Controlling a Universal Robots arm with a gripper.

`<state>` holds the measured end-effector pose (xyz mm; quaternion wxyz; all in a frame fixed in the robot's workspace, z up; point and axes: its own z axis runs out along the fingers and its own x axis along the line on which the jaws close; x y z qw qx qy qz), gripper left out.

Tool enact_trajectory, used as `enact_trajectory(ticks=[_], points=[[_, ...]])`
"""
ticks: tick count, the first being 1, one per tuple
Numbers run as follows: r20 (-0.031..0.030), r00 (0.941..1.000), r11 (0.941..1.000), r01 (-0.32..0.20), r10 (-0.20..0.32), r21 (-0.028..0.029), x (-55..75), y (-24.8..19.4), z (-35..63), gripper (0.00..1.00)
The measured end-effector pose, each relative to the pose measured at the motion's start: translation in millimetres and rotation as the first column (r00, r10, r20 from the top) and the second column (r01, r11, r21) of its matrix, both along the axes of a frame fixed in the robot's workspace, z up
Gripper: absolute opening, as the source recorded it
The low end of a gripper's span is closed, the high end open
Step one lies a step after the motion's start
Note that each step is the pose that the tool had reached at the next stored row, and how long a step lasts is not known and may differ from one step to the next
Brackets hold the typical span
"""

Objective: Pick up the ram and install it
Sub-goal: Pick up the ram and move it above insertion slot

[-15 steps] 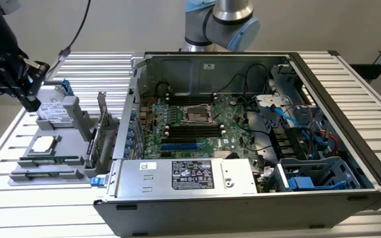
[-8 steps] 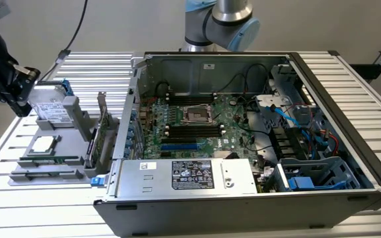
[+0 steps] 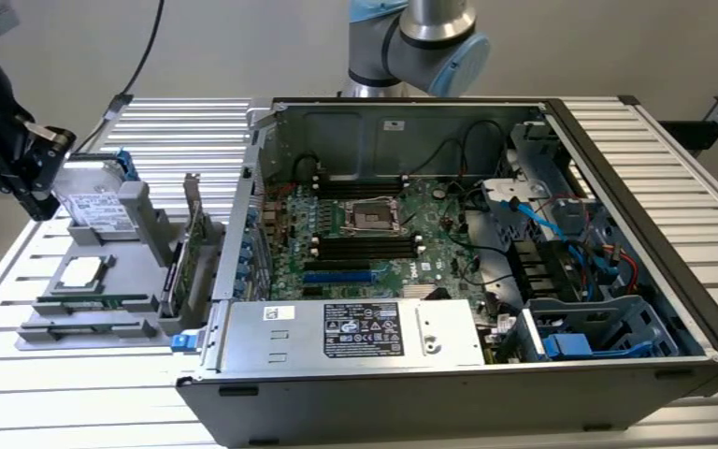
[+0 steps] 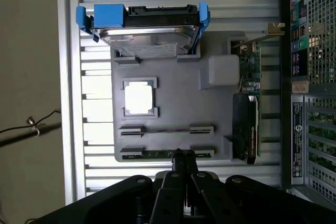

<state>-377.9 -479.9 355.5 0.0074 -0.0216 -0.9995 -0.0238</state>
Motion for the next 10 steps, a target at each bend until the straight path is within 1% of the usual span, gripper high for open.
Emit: enact_trajectory(ticks=[7,10], points=[[-0.0008,1.0000,1.0000,-0.002,0.002,-0.0003,0.0,0.0,-0.1,0.10],[-0.0014,0.9986,0.9986,-0.053,0.053,-0.0003,-0.1,0.0,-0.3,0.10]])
